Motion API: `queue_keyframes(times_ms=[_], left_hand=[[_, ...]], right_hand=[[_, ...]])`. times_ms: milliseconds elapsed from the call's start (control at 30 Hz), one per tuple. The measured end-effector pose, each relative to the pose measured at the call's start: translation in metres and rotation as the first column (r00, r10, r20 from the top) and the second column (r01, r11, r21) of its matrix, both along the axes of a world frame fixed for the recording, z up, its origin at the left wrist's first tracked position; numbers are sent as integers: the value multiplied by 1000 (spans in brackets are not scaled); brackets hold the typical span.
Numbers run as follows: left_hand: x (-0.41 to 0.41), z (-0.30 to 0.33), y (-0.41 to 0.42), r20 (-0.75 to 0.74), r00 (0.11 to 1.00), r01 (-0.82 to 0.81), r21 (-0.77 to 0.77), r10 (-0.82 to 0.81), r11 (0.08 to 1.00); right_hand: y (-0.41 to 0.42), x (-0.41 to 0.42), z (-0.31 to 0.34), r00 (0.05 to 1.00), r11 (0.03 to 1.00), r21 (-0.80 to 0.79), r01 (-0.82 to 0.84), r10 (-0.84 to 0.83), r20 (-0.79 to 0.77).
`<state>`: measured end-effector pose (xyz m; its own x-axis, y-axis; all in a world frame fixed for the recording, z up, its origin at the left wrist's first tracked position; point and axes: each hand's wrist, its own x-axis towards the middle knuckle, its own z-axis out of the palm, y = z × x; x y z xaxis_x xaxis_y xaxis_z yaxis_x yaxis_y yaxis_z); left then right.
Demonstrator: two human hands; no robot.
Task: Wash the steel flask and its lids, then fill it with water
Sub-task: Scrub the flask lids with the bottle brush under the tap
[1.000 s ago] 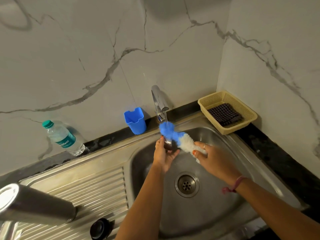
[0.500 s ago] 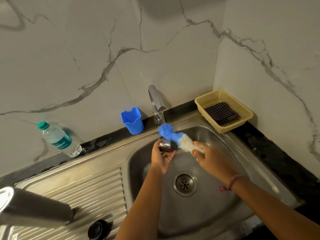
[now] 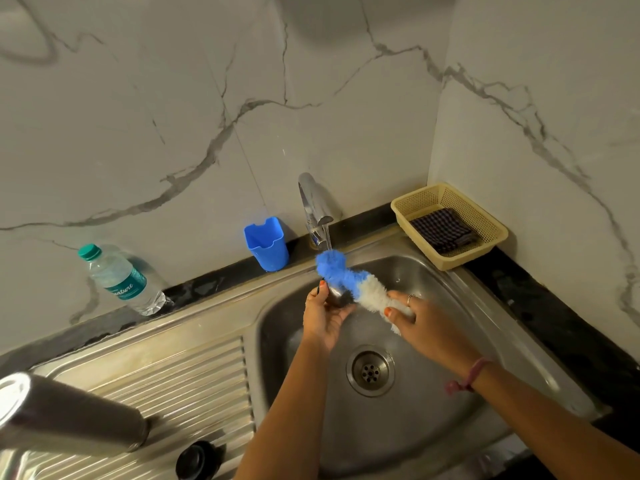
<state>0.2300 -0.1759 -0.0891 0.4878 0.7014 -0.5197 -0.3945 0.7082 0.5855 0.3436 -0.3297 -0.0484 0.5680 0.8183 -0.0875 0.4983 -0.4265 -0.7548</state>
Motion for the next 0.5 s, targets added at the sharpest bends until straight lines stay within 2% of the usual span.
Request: queue_keyframes(times_ms=[67, 200, 333, 500], left_hand=[[0, -2, 2, 17, 1000, -18, -30, 18, 999], [2, -1, 1, 32, 999, -17, -95, 20, 995], [4, 1, 5, 62, 997, -40, -84, 45, 996], [6, 4, 6, 16, 1000, -24, -51, 25, 998]], right_hand=[[0, 0, -4, 1000, 1000, 8, -8, 8, -8], [5, 10, -9, 993, 995, -2, 99, -99, -67], [-1, -2, -13, 999, 998, 53, 33, -32, -25], [0, 7, -21, 990, 995, 25, 101, -99, -97]])
